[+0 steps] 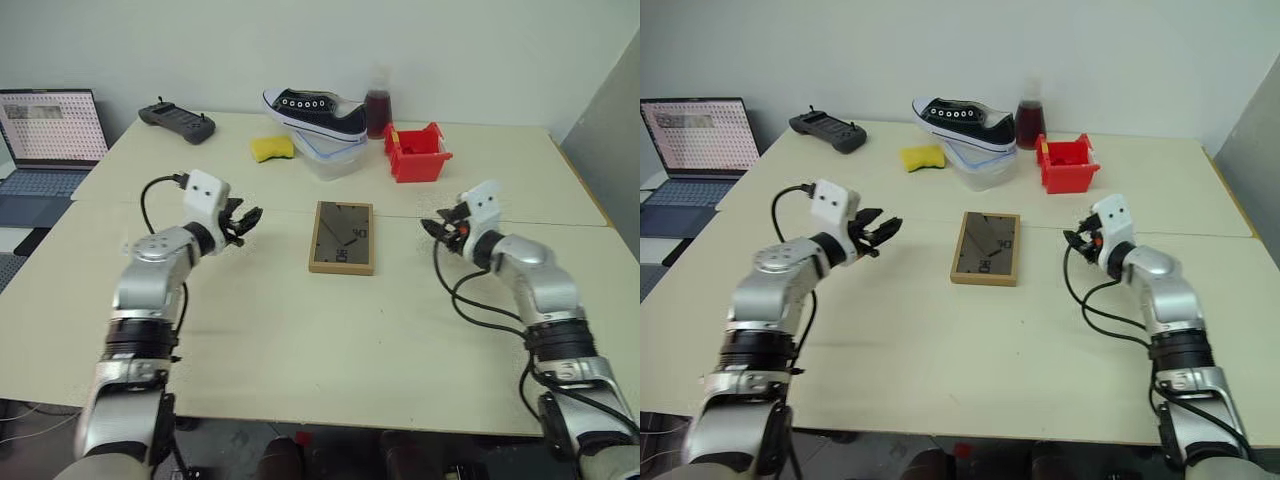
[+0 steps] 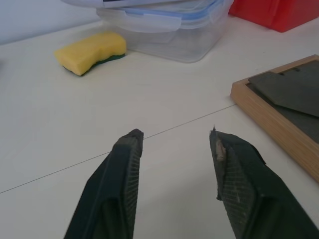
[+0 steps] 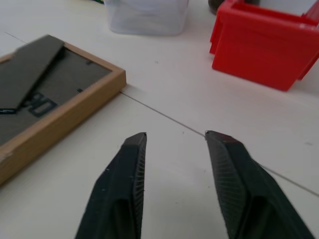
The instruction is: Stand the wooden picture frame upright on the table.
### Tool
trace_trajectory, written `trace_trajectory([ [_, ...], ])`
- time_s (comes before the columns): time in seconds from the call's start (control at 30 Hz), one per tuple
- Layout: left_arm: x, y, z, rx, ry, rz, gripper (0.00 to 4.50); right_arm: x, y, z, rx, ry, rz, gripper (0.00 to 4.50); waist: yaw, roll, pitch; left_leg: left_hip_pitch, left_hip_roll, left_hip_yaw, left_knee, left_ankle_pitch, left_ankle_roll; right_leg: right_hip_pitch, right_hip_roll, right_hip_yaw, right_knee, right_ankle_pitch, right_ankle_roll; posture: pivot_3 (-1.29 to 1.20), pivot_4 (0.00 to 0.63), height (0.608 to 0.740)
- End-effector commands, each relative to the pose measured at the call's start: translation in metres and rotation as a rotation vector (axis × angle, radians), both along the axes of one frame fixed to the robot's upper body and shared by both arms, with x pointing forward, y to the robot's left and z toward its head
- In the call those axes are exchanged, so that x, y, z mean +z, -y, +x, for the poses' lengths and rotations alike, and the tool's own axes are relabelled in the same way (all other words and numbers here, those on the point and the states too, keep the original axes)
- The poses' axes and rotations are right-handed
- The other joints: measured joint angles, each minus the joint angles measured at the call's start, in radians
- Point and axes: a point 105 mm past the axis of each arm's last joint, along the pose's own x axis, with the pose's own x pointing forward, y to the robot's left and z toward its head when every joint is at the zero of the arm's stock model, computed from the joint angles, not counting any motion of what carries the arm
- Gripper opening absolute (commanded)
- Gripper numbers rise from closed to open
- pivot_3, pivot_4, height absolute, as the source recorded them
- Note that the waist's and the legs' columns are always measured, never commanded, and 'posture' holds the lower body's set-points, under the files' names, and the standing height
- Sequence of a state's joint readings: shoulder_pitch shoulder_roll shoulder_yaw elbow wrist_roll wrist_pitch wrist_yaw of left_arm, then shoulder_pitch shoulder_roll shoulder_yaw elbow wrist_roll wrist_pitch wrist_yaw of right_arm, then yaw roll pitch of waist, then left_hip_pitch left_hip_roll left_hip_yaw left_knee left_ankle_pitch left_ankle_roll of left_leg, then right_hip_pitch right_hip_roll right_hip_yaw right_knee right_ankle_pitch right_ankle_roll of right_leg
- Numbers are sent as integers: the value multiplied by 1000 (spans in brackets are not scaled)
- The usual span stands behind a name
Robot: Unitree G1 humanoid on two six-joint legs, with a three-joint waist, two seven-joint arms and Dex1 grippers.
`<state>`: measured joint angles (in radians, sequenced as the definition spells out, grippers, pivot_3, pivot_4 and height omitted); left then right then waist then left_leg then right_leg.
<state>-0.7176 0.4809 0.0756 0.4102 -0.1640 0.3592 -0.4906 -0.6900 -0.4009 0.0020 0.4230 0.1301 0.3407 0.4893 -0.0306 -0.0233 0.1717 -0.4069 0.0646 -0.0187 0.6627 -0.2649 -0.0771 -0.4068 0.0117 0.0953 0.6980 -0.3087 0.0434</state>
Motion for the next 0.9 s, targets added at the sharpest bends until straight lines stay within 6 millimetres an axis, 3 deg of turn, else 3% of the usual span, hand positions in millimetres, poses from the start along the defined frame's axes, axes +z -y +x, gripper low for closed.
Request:
trace_trajectory([
  [0.03,1,21,16,3,41,-3,1374,5,-18,15,-34,62,17,889,-2,0,0,0,0,0,0,0,0,0,0,0,1,0,0,0,150,740],
  [0.13,-14,41,20,-45,-1,-14,677,2,-35,19,-27,56,31,118,-3,0,0,0,0,0,1,0,0,0,0,0,2,0,0,0,150,740],
  [0.23,-28,53,19,-95,-49,-16,68,-2,-52,19,11,45,39,0,-7,0,0,0,0,0,0,1,-1,0,0,0,2,0,0,0,150,740],
  [0.33,-39,62,15,-138,-91,-8,19,-8,-66,14,60,21,47,0,-12,0,0,0,0,0,0,1,-1,0,0,0,2,0,0,0,150,740],
  [0.5,-47,79,2,-246,-115,7,19,-12,-111,-13,244,-31,149,0,-22,1,0,0,0,-1,0,1,-1,0,0,-1,2,0,0,0,150,740],
  [0.73,-53,91,-24,-320,-149,34,19,-2,-117,-37,287,-40,189,0,-21,1,0,0,0,-3,0,1,-1,0,0,-2,3,0,0,0,150,740],
  [0.9,-45,95,-61,-415,-175,39,19,-3,-116,-61,367,-73,130,0,-21,1,0,0,0,-3,0,1,-1,0,0,-2,2,0,0,0,150,740],
])
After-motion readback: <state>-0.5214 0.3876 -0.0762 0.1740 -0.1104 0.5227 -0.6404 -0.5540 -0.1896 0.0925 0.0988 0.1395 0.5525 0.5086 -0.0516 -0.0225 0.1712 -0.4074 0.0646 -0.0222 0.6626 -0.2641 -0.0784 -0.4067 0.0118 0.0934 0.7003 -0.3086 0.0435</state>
